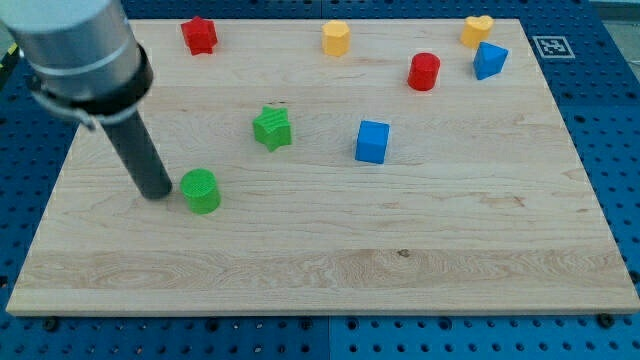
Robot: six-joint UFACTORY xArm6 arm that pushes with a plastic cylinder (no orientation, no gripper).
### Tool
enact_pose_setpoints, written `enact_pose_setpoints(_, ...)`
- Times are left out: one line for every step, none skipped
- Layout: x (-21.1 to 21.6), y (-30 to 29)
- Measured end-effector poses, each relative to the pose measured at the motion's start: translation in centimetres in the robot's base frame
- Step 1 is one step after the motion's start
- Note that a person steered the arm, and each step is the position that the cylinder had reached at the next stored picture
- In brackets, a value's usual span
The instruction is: Place the green circle at the center left
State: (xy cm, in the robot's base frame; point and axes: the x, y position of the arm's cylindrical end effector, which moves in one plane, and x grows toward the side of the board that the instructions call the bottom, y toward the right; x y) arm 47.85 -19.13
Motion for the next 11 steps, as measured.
enact_pose_setpoints(2.6,-0.1)
enact_pose_setpoints(8.6,0.5)
enact_pose_setpoints(9.0,4.9)
enact_pose_setpoints(5.0,5.7)
enact_pose_setpoints(-0.8,3.8)
enact_pose_setpoints(-1.8,3.2)
enact_pose_setpoints(-0.3,6.0)
enact_pose_setpoints(-2.4,9.3)
enact_pose_setpoints(-5.4,8.0)
enact_pose_setpoints(-5.5,3.7)
enact_pose_setpoints(-5.5,1.7)
